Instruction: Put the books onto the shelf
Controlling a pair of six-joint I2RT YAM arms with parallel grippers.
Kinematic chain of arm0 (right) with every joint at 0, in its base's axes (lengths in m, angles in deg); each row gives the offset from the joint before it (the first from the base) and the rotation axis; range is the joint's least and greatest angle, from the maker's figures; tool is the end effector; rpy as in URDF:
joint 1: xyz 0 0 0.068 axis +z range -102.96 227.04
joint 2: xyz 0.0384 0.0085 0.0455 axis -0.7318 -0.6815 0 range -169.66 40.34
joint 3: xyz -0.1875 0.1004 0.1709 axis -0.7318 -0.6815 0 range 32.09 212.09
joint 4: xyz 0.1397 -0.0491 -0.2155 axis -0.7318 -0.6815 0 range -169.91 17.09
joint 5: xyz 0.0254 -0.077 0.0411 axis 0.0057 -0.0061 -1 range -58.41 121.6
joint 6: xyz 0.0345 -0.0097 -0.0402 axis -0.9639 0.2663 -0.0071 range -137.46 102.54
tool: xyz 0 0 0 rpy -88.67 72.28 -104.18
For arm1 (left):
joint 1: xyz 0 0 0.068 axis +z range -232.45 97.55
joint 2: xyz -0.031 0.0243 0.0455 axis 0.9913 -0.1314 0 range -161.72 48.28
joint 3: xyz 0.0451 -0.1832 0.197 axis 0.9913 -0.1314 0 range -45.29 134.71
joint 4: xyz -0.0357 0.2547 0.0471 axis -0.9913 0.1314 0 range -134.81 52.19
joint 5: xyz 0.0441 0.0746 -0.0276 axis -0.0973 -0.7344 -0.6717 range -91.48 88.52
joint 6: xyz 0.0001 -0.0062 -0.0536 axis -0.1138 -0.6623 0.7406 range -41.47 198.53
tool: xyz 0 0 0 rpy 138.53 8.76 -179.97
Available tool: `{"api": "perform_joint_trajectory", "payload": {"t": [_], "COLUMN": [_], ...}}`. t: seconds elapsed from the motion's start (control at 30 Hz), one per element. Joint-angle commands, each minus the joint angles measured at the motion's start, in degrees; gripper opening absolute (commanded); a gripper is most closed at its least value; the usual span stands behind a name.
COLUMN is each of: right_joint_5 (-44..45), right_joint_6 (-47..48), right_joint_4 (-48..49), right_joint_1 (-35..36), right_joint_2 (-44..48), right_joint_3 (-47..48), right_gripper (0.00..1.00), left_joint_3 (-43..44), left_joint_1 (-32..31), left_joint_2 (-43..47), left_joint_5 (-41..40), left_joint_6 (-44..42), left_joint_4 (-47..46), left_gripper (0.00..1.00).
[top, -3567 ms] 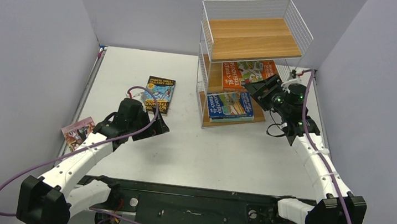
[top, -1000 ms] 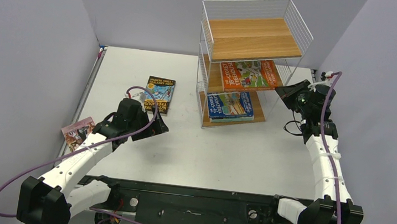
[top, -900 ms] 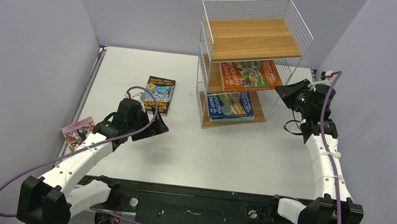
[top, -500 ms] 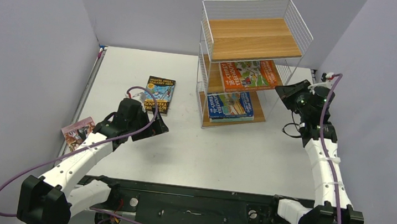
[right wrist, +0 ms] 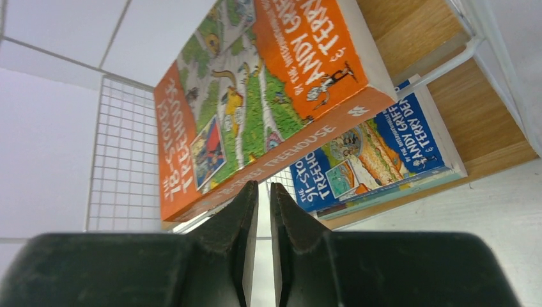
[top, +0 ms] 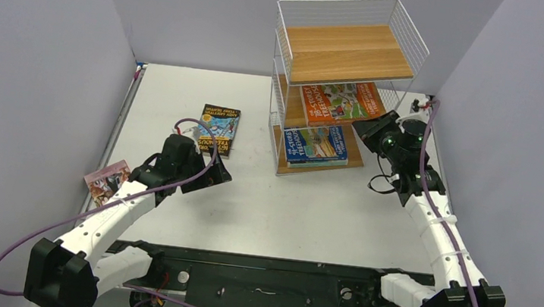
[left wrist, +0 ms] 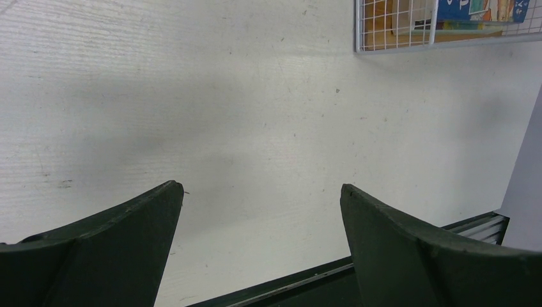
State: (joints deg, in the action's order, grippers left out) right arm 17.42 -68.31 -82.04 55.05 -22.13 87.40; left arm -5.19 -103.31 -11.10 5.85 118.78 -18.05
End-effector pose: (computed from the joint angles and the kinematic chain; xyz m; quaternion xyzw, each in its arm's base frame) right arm 0.2489 0.0438 0.3462 0.2211 0.7663 0.3784 0.4699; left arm 0.1970 -0.0798 0.2376 -0.1323 0.9162 -0.2409 0.2915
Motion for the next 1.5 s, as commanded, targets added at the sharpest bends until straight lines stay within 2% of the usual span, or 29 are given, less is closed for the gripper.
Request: {"api": "perform_joint_trajectory", "payload": {"t": [0.0, 0.3, 0.7, 1.47], "right_joint_5": [1.8, 1.0, 0.4, 1.7], "right_joint_6": [-0.7, -1.5, -2.0, -2.6], "right_joint_4": [4.2, 6.3, 6.9, 8.3], "right_joint_1": [0.7, 0.9, 1.9, 9.2], "right_joint_2": [-2.3, -5.7, -5.8, -8.4], "right_joint_3": [1.9, 3.6, 3.6, 3.9], "right_gripper": [0.1, 0.09, 0.09, 0.08], "left_joint_3": [0.3, 0.4, 0.1, -0.6], "left_joint_1": [0.5, 0.8, 1.0, 1.1], "left_joint_2": [1.4, 1.9, 2.4, 3.7], "left_joint_5": [-0.3, -0.4, -0.5, -1.1], "left_joint_6": [0.0, 0.0, 0.2, 0.5], "left_joint_4": [-1.6, -1.2, -1.1, -0.1], "left_gripper": [0.93, 0.93, 0.92, 0.93]}}
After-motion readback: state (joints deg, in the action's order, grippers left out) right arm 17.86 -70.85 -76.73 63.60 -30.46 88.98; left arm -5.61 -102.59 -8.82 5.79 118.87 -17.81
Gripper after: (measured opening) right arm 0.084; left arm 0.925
